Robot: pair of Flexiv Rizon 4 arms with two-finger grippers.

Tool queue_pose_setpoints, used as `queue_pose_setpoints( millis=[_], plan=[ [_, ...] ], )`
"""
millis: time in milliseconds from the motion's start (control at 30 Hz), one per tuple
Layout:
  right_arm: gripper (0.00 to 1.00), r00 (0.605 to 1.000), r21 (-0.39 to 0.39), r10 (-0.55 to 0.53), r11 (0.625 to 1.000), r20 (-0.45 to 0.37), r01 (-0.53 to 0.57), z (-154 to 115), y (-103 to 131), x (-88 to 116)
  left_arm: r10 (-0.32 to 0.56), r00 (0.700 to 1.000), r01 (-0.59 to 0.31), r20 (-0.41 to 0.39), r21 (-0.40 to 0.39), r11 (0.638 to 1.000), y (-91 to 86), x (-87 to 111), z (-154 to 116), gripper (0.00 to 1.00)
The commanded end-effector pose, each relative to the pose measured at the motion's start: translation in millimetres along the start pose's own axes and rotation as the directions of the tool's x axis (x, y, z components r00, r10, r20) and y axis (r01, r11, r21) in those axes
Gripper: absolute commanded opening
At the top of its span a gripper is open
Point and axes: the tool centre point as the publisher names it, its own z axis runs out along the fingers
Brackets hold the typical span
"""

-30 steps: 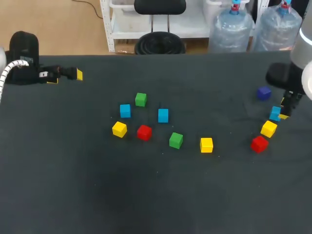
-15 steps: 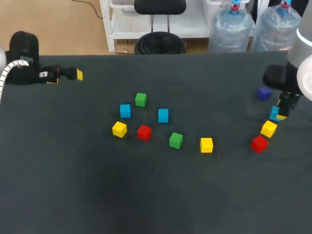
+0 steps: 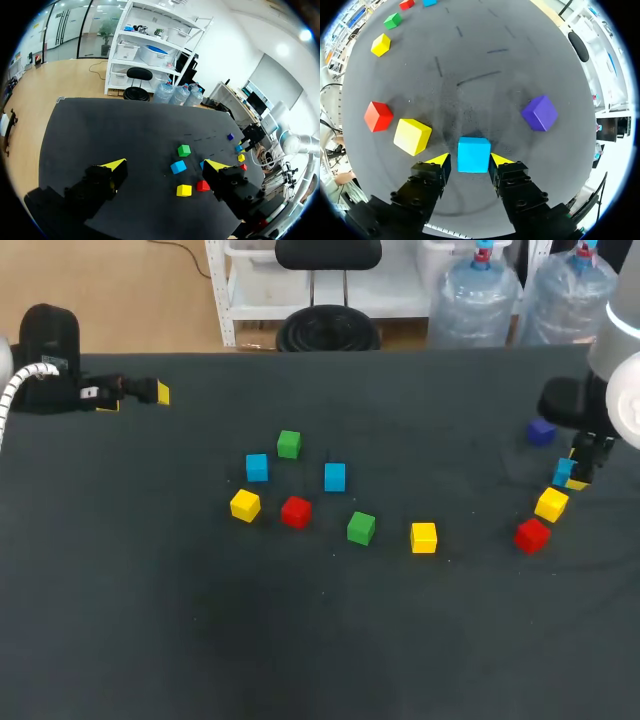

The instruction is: Place the blue cubes, place green cubes on the blue cubes, place the yellow cubes on the green cubes, then place the red cubes on the yellow cubes, and place purple cube on the red cubes.

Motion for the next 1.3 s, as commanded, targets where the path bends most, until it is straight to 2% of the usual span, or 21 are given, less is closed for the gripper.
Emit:
queue_pose_setpoints(
  millis=[33,100,133,167,233,467,667,933,1300],
  plan=[
    [0.46,1.000,-0.005,-0.002,1.000,-0.001,0.002,2,-1,0,0.001,1.000,-0.001,0.003,0.004,1.000,1.3,0.3,1,1.00],
    [0.34,1.000,-0.005,-0.002,1.000,-0.002,0.002,2,-1,1,0.001,1.000,-0.001,0.003,0.004,1.000,1.3,0.3,1,1.00],
    [0.26,1.000,-0.006,-0.002,1.000,-0.003,0.002,3,-1,1,0.001,1.000,-0.001,0.003,0.004,1.000,1.3,0.3,1,1.00],
    [0.13,1.000,-0.006,-0.003,1.000,-0.003,0.003,3,-1,1,0.001,1.000,-0.001,0.003,0.004,1.000,1.3,0.3,1,1.00],
    [0.00,1.000,-0.006,-0.005,1.000,-0.001,0.005,4,-1,2,0.001,1.000,-0.001,0.003,0.004,1.000,1.3,0.3,1,1.00],
    [0.00,1.000,-0.002,-0.016,1.000,0.010,0.016,-1,0,-1,0.001,1.000,-0.001,0.003,0.004,1.000,1.3,0.3,1,1.00],
    [0.00,0.999,0.015,-0.049,0.999,0.022,0.048,-16,-4,-12,0.001,1.000,-0.001,0.003,0.004,1.000,1.3,0.3,1,1.00],
    [0.00,0.992,0.015,-0.125,0.992,0.019,0.125,-32,-6,-34,0.001,1.000,-0.001,0.003,0.004,1.000,1.3,0.3,1,1.00],
    [0.00,0.982,0.049,-0.187,0.981,-0.009,0.187,-44,1,-77,0.001,1.000,-0.001,0.003,0.004,1.000,1.3,0.3,1,1.00]
  ],
)
